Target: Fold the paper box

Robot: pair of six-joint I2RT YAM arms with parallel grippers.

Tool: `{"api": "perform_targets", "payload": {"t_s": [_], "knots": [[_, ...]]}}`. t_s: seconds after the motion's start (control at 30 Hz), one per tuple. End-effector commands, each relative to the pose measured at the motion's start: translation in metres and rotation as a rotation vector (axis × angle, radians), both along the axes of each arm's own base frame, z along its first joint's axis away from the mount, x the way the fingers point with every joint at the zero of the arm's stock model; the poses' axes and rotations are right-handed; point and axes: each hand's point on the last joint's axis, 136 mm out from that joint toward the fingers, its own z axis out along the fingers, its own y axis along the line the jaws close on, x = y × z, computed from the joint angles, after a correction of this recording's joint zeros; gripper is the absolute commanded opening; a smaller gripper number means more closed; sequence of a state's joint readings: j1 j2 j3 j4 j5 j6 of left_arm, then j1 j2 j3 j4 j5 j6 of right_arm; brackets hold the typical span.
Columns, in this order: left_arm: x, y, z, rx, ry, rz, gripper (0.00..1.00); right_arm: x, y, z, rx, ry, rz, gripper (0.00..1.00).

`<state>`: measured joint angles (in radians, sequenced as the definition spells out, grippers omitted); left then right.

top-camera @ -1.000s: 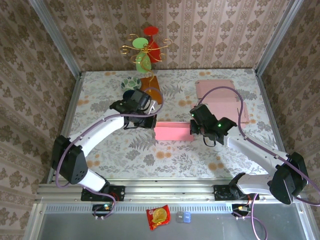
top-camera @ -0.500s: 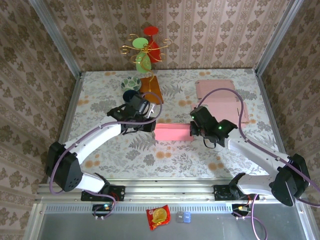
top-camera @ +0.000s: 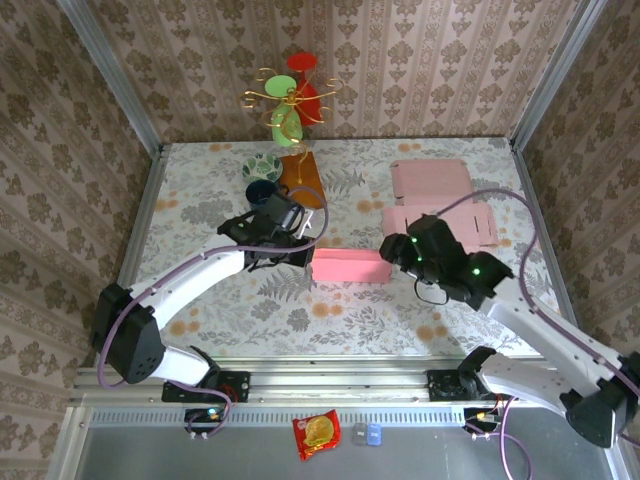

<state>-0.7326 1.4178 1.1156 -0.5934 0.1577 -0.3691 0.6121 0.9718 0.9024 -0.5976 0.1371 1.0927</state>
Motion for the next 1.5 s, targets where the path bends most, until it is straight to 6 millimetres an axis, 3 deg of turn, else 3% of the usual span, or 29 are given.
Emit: {"api": "perform_targets", "payload": {"t_s": [0.0,0.13,0.27,0.43,0.77,0.93,1.33,1.47], "knots": [[-0.006,0.005,-0.007,0.039,0.015,-0.015,0.00,0.001,0.008,-0.005,0.358,0.117,-0.210,0.67],[-0.006,0.004,-0.007,0.040,0.017,-0.018,0.00,0.006,0.010,-0.014,0.564,0.183,-0.335,0.70],[-0.006,0.004,-0.007,0.039,0.019,-0.014,0.00,0.006,0.007,-0.024,0.639,0.223,-0.397,0.70],[-0.005,0.002,-0.006,0.035,0.017,-0.015,0.00,0.007,0.008,-0.041,0.669,0.253,-0.425,0.68],[-0.006,0.002,-0.005,0.036,0.021,-0.020,0.00,0.022,0.007,-0.048,0.681,0.227,-0.434,0.64],[-0.005,0.001,-0.005,0.034,0.017,-0.018,0.00,0.023,0.008,-0.054,0.675,0.235,-0.427,0.52],[-0.005,0.000,-0.003,0.021,0.025,-0.008,0.00,0.014,0.000,-0.077,0.618,0.275,-0.451,0.35],[-0.006,-0.001,0.002,-0.007,0.038,0.012,0.12,0.011,-0.003,-0.086,0.589,0.293,-0.458,0.32]]}}
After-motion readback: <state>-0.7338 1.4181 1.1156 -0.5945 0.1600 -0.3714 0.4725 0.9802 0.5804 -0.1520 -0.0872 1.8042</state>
